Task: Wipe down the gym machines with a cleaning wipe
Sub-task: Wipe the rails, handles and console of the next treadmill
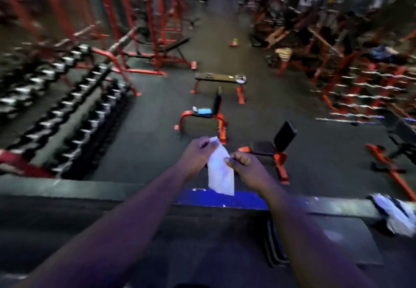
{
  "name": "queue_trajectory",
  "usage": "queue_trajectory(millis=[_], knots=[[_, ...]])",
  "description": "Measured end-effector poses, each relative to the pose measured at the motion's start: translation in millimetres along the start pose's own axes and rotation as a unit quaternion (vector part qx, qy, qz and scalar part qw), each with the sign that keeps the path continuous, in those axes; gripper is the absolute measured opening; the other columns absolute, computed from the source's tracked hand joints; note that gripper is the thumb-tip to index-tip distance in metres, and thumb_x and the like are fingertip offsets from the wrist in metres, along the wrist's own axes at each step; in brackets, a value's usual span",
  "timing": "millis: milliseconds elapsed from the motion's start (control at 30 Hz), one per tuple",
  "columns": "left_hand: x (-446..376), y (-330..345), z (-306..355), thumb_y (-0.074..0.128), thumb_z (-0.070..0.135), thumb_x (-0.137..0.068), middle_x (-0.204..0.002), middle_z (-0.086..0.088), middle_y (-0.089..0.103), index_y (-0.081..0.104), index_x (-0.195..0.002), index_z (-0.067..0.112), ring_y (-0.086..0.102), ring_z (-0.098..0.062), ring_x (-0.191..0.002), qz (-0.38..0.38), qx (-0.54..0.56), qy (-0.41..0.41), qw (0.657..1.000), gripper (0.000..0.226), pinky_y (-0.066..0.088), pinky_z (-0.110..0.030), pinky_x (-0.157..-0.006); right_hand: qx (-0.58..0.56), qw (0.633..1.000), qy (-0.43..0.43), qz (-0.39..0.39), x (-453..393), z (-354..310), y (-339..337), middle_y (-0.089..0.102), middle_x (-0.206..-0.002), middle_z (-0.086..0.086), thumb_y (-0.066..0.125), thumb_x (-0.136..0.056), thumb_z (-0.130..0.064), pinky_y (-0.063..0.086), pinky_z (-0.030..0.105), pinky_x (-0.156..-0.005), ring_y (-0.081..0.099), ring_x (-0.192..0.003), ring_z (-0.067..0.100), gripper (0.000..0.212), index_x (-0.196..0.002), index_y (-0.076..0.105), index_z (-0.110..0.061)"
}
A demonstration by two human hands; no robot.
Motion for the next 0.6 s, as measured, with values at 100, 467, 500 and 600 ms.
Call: queue_trajectory(millis=[100,467,500,600], knots=[[10.2,-46.8,-7.3,0.054,0.036,-0.105,-0.047,0.003,0.049,0.056,-0.070,0.013,0.044,-0.009,-0.040,0.085,-0.033,-0.042,0.995,0.042,0.039,-0.021,-0.042,0.020,0.998,-0.034,-0.056,-36.2,-15.0,30.4,0.052,-0.064,-0.013,0.059,-0.103,-0.021,0.032,0.017,-0.055,0.042,-0.057,-0.007,0.024,-0.080,0.063,-0.016],[75.1,-208.9,-92.2,0.029,0.103,-0.068,-0.109,-0.011,0.074,0.073,-0.108,0.020,0.068,-0.020,-0.085,0.274,0.298,-0.168,0.899,0.102,0.049,-0.036,-0.074,0.001,0.973,-0.090,-0.214,-139.1,-81.5,225.5,0.053,-0.070,-0.009,0.057,-0.103,-0.029,0.036,0.020,-0.060,0.043,-0.060,-0.005,0.032,-0.080,0.063,-0.007],[82.2,-213.5,-104.5,0.029,0.103,-0.066,-0.115,-0.016,0.070,0.071,-0.117,0.016,0.068,-0.023,-0.088,0.267,0.350,-0.170,0.882,0.109,0.050,-0.035,-0.072,-0.006,0.973,-0.081,-0.218,-145.2,-85.0,242.6,0.055,-0.069,-0.011,0.058,-0.103,-0.030,0.038,0.018,-0.059,0.044,-0.059,-0.007,0.031,-0.081,0.064,-0.011],[95.8,-227.9,-119.8,0.024,0.095,-0.078,-0.121,-0.024,0.069,0.067,-0.127,0.008,0.068,-0.028,-0.095,0.260,0.379,-0.174,0.871,0.109,0.051,-0.031,-0.068,-0.023,0.973,-0.043,-0.227,-167.0,-97.6,297.8,0.056,-0.064,-0.016,0.060,-0.101,-0.038,0.040,0.018,-0.059,0.047,-0.058,-0.004,0.031,-0.078,0.063,-0.017]])
Point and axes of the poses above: each hand's wrist, its own x-axis away from the middle knuckle, its own y-axis out of the palm, z = x × y, the point moved 1 cm from there along -x, towards the middle knuckle
